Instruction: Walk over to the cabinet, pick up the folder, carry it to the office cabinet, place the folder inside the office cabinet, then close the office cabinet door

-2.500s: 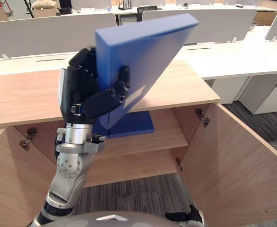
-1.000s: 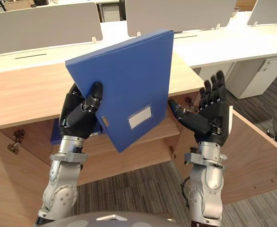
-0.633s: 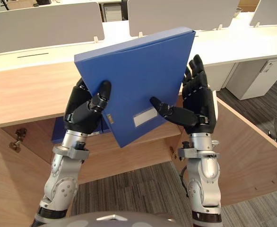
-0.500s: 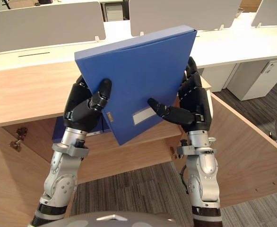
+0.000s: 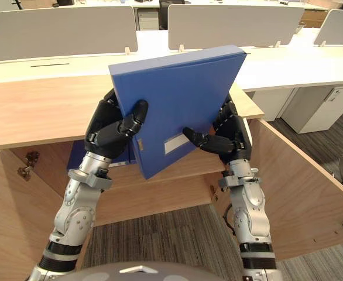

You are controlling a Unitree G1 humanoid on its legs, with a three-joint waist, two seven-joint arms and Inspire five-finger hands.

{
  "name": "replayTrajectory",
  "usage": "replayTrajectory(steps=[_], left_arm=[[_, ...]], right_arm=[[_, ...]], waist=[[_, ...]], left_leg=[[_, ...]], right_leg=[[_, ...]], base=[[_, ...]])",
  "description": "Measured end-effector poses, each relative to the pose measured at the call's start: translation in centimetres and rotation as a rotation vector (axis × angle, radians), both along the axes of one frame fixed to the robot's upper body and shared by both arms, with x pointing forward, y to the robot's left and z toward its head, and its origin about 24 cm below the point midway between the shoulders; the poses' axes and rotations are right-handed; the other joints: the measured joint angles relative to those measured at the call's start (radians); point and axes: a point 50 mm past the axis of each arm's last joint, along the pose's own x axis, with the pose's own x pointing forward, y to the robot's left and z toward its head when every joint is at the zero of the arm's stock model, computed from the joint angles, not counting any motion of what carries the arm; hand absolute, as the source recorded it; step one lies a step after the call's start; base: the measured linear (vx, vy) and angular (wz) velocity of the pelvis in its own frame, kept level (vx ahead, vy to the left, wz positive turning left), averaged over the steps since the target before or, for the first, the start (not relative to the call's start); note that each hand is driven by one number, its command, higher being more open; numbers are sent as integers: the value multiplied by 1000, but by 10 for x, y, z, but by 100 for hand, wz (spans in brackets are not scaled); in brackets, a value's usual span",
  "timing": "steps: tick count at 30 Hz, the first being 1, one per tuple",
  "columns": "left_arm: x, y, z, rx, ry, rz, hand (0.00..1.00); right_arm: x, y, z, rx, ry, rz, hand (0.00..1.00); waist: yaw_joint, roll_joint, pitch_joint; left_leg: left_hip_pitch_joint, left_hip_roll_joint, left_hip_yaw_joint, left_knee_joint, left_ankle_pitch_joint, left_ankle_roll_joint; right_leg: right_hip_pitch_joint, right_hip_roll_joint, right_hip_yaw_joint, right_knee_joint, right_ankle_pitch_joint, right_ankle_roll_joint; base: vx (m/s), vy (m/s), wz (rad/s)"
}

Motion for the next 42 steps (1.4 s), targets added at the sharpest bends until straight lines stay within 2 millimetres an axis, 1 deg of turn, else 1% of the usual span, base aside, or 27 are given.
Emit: replayTrajectory(steps=[2, 7, 9, 11, 14, 17, 18, 20, 24, 26, 30, 32, 35, 36, 37, 39, 40, 42], left_arm=[[3, -1, 0, 22, 1, -16, 0], [6, -6, -1, 59, 7, -71, 0], [10, -3, -2, 80, 17, -74, 0], [14, 3, -8, 69, 56, -71, 0], [17, 9, -15, 81, 79, -50, 0], [17, 11, -15, 114, 69, -54, 0], [16, 10, -15, 130, 56, -57, 100], [16, 10, -15, 133, 48, -54, 100], [7, 15, -13, 142, 13, 0, 100], [-1, 18, -10, 110, -13, 63, 100], [-9, 26, -3, 69, -52, 202, 100], [-16, 31, 3, 59, -83, 294, 100], [-22, 38, 9, 62, -112, 397, 100], [-27, 42, 10, 71, -115, 456, 100], [-27, 43, 9, 73, -113, 467, 100], [-32, 53, 3, 87, -73, 570, 100], [-34, 57, 1, 93, -61, 600, 100], [-42, 72, -7, 96, -3, 728, 100]], right_arm=[[7, -2, -3, -43, 26, 21, 0], [17, -10, -5, -114, 64, 39, 0], [18, -12, -10, -165, 95, 61, 0], [19, -19, -12, -250, 114, 75, 0], [19, -22, -16, -264, 146, 87, 0], [19, -19, -19, -267, 170, 114, 0], [19, -19, -20, -267, 172, 114, 0], [19, -19, -20, -265, 171, 116, 0], [19, -10, -22, -276, 169, 126, 0], [19, -1, -22, -263, 155, 129, 0], [19, 14, -17, -240, 116, 135, 0], [18, 24, -9, -215, 78, 140, 0], [17, 32, 2, -188, 25, 137, 0], [15, 36, 9, -162, -11, 134, 0], [15, 37, 10, -156, -18, 131, 0], [13, 40, 22, -102, -72, 105, 0], [13, 40, 24, -87, -80, 91, 0], [8, 34, 30, -48, -123, 46, 0]], waist=[[3, 0, 0], [9, -4, -6], [13, -10, -18], [18, -12, -19], [18, -14, -20], [22, -16, -19], [23, -16, -19], [23, -17, -20], [21, -24, -19], [24, -25, -19], [25, -25, -18], [28, -26, -18], [31, -25, -18], [30, -25, -18], [30, -25, -18], [30, -23, -17], [30, -23, -17], [30, -21, -15]], left_leg=[[-3, 0, -2, -3, 7, 0], [-7, 1, -5, -15, 20, 0], [-18, 4, -6, -13, 21, -2], [-21, 5, -9, -11, 23, -4], [-22, 6, -15, -9, 22, -4], [-24, 7, -17, -9, 23, -4], [-23, 7, -17, -10, 23, -5], [-23, 6, -17, -10, 23, -4], [-22, 6, -17, -10, 24, -6], [-22, 6, -17, -13, 25, -7], [-23, 5, -26, -14, 27, -8], [-23, 4, -33, -17, 27, -8], [-23, 2, -43, -24, 29, -8], [-23, 2, -48, -33, 34, -9], [-23, 2, -50, -34, 35, -9], [-22, 2, -58, -42, 38, -10], [-22, 2, -60, -43, 38, -10], [-18, 0, -70, -48, 39, -10]], right_leg=[[-1, 0, -2, -3, 5, -2], [-2, 2, -6, -25, 20, -4], [0, 4, -9, -50, 34, -8], [6, 6, -14, -66, 43, -8], [18, 7, -20, -78, 49, -11], [16, 10, -21, -75, 49, -12], [16, 9, -21, -73, 49, -12], [16, 8, -20, -72, 49, -12], [15, 8, -20, -70, 48, -12], [14, 8, -21, -70, 48, -12], [16, 7, -28, -71, 45, -11], [16, 6, -35, -70, 40, -10], [18, 5, -48, -69, 34, -10], [19, 5, -53, -70, 33, -10], [19, 5, -55, -70, 32, -9], [22, 6, -64, -70, 30, -8], [23, 6, -67, -70, 29, -8], [30, 4, -77, -70, 24, -6]], base=[[-37, -12, 3], [-28, -11, 1], [0, 0, 0], [14, -24, 5], [19, -14, 6], [0, 0, 0], [0, 0, 0], [0, 0, 0], [0, 0, 0], [0, 0, 0], [3, -6, 6], [9, -9, 9], [24, -12, 12], [29, -16, 11], [33, -18, 13], [25, -15, 11], [16, -12, 9], [14, -9, 13]])
